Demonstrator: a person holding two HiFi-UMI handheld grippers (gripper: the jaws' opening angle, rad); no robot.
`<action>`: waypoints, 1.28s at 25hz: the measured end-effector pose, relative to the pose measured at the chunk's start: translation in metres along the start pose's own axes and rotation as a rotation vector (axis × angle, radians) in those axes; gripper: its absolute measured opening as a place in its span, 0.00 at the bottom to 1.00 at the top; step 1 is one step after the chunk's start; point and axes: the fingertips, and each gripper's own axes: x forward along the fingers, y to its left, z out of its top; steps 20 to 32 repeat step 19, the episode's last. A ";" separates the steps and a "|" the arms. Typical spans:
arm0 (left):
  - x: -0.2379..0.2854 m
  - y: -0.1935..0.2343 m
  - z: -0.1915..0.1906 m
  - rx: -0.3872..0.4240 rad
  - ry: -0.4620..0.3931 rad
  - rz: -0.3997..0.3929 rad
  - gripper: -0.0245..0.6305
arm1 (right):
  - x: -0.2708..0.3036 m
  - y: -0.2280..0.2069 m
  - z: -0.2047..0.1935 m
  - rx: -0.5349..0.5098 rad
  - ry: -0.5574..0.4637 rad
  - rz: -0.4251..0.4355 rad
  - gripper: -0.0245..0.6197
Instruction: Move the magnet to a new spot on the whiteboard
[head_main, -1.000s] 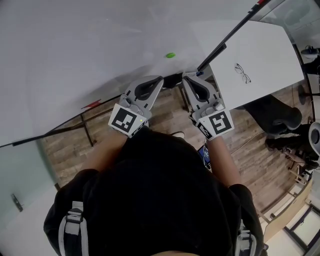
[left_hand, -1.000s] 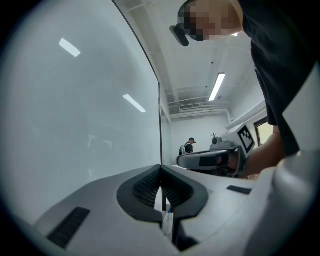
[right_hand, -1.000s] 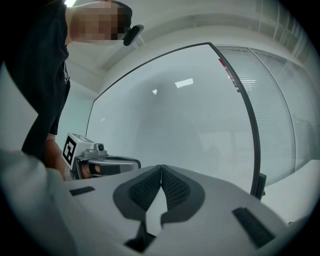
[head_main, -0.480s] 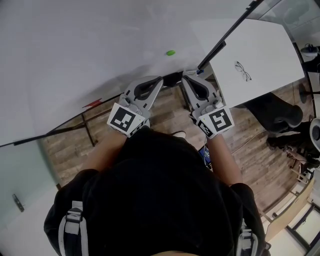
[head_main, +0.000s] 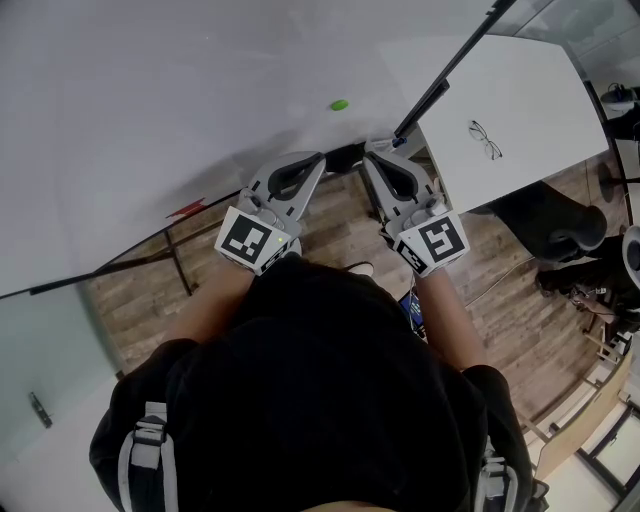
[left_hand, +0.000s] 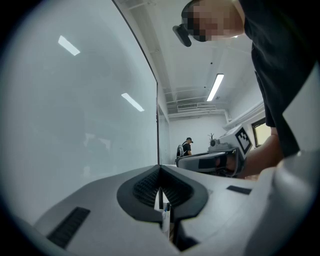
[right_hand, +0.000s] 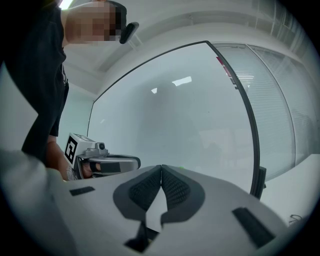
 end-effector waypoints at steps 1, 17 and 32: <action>0.000 -0.001 0.000 0.001 -0.001 -0.001 0.04 | 0.000 0.000 -0.001 0.000 0.001 0.000 0.04; 0.001 0.003 0.003 0.003 -0.009 0.005 0.04 | 0.002 -0.002 0.002 -0.004 -0.004 -0.005 0.04; 0.001 0.003 0.003 0.002 -0.007 0.004 0.04 | 0.002 -0.002 0.001 -0.002 -0.002 -0.005 0.04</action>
